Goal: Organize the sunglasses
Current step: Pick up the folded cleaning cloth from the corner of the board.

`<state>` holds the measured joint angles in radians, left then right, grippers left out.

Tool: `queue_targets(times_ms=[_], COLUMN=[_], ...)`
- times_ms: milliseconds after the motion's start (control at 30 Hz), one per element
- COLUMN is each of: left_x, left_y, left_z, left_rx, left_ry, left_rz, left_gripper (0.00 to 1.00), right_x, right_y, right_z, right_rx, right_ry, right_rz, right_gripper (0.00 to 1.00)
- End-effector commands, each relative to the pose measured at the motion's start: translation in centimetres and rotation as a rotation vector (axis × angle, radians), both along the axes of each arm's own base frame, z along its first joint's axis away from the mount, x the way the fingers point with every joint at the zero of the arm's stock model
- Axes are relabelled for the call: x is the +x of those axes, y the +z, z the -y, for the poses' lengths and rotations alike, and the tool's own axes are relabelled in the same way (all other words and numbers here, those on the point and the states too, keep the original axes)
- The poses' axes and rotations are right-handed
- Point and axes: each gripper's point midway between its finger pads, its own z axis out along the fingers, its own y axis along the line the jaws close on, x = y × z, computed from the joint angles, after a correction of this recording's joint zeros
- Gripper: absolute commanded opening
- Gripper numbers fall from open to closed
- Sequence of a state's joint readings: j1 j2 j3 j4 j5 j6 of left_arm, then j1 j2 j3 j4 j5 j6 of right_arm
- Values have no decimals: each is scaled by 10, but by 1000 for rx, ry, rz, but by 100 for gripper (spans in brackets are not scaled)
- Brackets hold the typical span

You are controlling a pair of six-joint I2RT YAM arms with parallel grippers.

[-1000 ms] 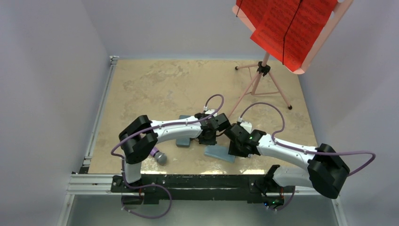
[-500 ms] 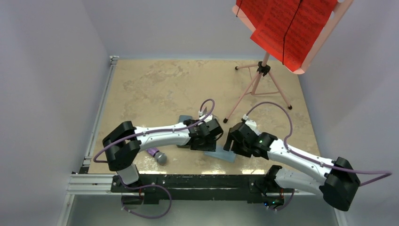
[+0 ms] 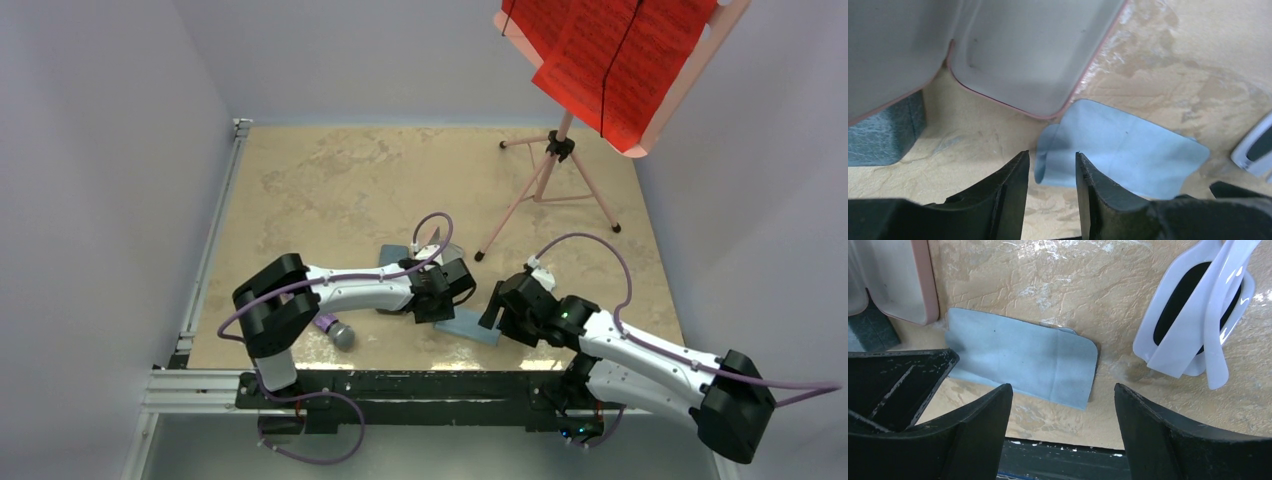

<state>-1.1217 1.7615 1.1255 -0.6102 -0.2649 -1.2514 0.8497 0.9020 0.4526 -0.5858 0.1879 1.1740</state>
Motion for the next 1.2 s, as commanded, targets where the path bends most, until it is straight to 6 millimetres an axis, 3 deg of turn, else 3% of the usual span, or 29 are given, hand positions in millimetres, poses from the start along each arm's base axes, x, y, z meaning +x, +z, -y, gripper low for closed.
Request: queue_targets(times_ms=[0, 267, 567, 700, 767, 900, 1167], left_x=[10, 4, -7, -7, -7, -8, -7], left_y=[-4, -13, -29, -27, -27, -28, -21], left_z=[-10, 3, 16, 17, 15, 9, -4], left_rx=[43, 15, -3, -7, 0, 8, 2], left_ry=[108, 61, 16, 6, 6, 14, 35], left_rz=[37, -6, -69, -63, -60, -54, -19], left_gripper=[43, 39, 17, 0, 0, 0, 0], right_x=[4, 4, 2, -1, -2, -2, -6], right_y=[1, -3, -11, -19, -21, -24, -23], right_z=[-5, -5, -7, -9, -12, -8, 15], right_rx=[41, 27, -3, -9, -10, -51, -149], right_ry=[-30, -26, -1, 11, 25, 27, -6], right_rz=[11, 2, -34, -63, -73, -88, -94], right_gripper=[78, 77, 73, 67, 57, 48, 47])
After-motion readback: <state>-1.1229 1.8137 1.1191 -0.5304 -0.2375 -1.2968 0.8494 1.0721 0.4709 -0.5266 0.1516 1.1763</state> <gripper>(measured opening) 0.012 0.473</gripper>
